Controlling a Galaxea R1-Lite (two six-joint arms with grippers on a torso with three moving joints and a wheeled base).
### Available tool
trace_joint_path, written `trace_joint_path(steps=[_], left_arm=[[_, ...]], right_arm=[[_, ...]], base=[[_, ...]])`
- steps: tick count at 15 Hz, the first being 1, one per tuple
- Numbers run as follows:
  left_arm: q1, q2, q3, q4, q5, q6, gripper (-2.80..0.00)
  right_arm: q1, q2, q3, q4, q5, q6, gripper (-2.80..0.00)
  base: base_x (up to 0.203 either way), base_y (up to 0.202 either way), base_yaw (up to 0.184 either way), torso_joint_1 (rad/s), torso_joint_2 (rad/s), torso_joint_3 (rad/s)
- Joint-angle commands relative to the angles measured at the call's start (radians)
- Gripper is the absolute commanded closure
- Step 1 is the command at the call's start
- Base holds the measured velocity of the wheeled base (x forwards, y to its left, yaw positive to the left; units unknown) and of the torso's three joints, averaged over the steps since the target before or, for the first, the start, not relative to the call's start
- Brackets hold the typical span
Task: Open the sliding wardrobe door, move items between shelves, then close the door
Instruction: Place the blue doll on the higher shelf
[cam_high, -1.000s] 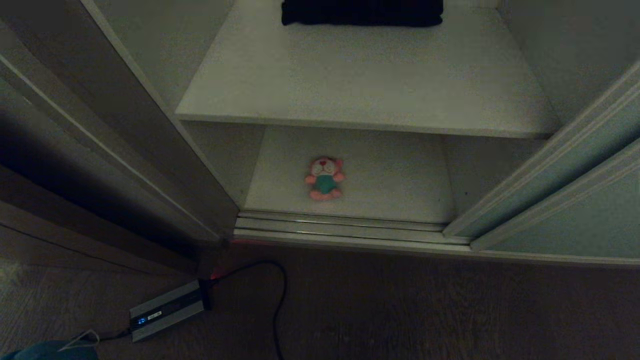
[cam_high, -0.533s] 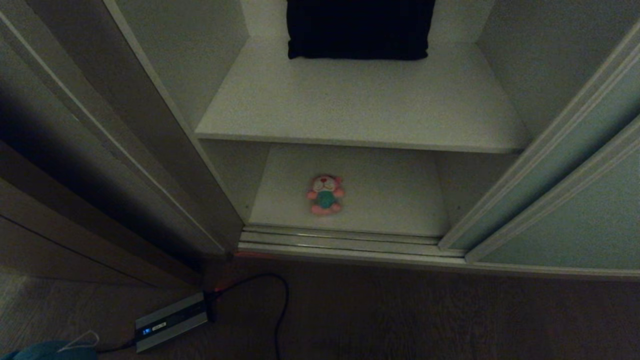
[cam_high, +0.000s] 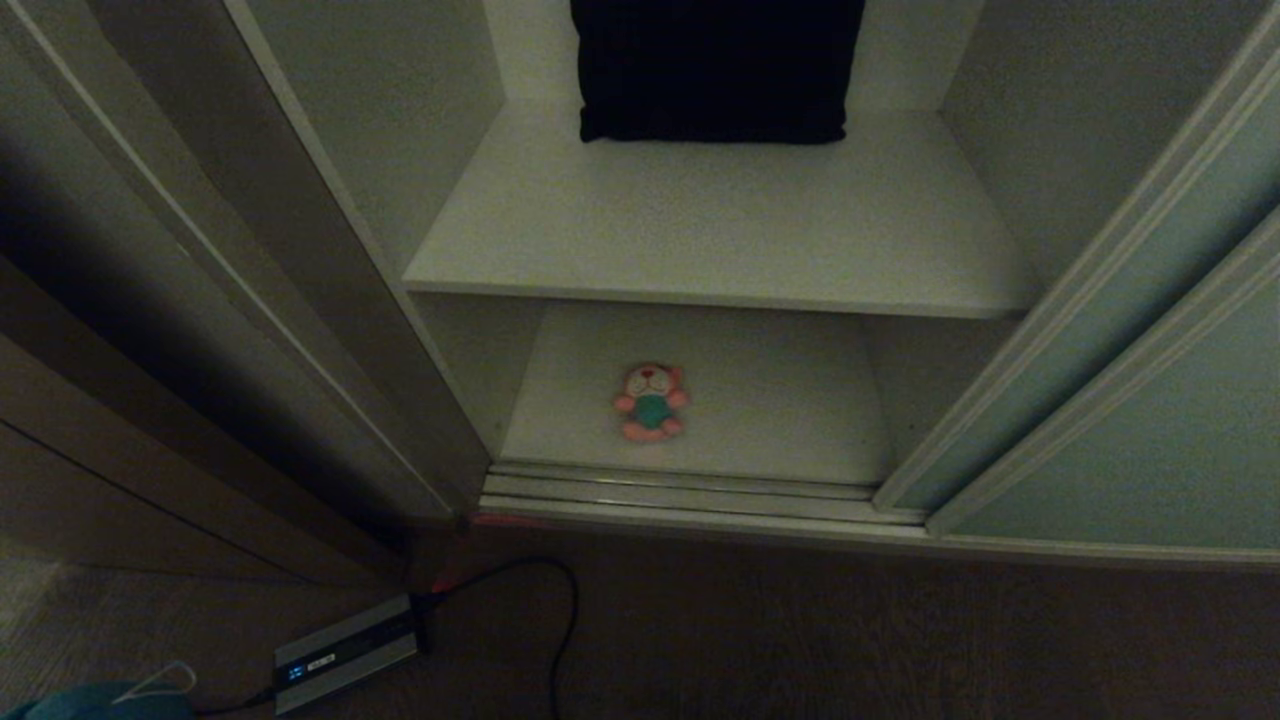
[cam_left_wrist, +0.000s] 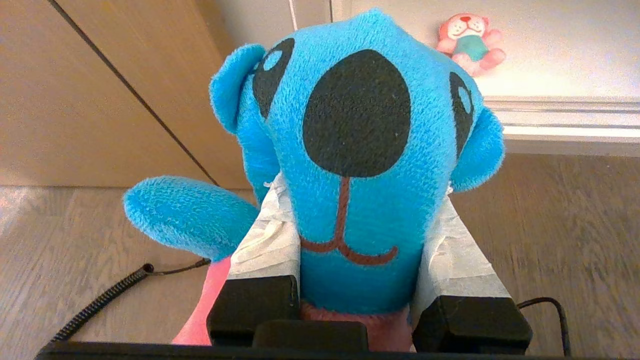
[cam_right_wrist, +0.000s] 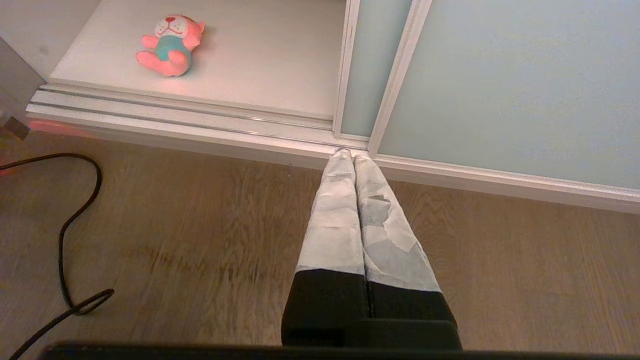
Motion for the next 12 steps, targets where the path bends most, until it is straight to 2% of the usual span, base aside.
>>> trace_joint_path(steps=[1, 6, 7, 10, 12], left_arm=[[0.000, 0.004, 0.000, 0.000, 0.000, 0.000, 0.00], [0.000, 0.004, -0.007, -0.012, -0.002, 0.018, 0.00], [0.000, 0.005, -0.046, -0.034, -0.003, 0.025, 0.00], [0.000, 0.095, -0.330, -0.022, -0.040, 0.033, 0.00], [0.001, 0.252, -0.485, -0.009, -0.085, 0.020, 0.00]], right_arm=[[0.000, -0.001, 0.003, 0.000, 0.001, -0.001, 0.00], [0.000, 0.000, 0.003, 0.000, 0.001, -0.001, 0.00], [0.000, 0.000, 0.003, 0.000, 0.001, -0.001, 0.00], [0.000, 0.000, 0.003, 0.000, 0.001, -0.001, 0.00], [0.000, 0.000, 0.003, 0.000, 0.001, -0.001, 0.00]], base=[[0.000, 0.000, 0.000, 0.000, 0.00, 0.000], [0.000, 0.000, 0.000, 0.000, 0.00, 0.000], [0.000, 0.000, 0.000, 0.000, 0.00, 0.000], [0.000, 0.000, 0.000, 0.000, 0.00, 0.000], [0.000, 0.000, 0.000, 0.000, 0.00, 0.000]])
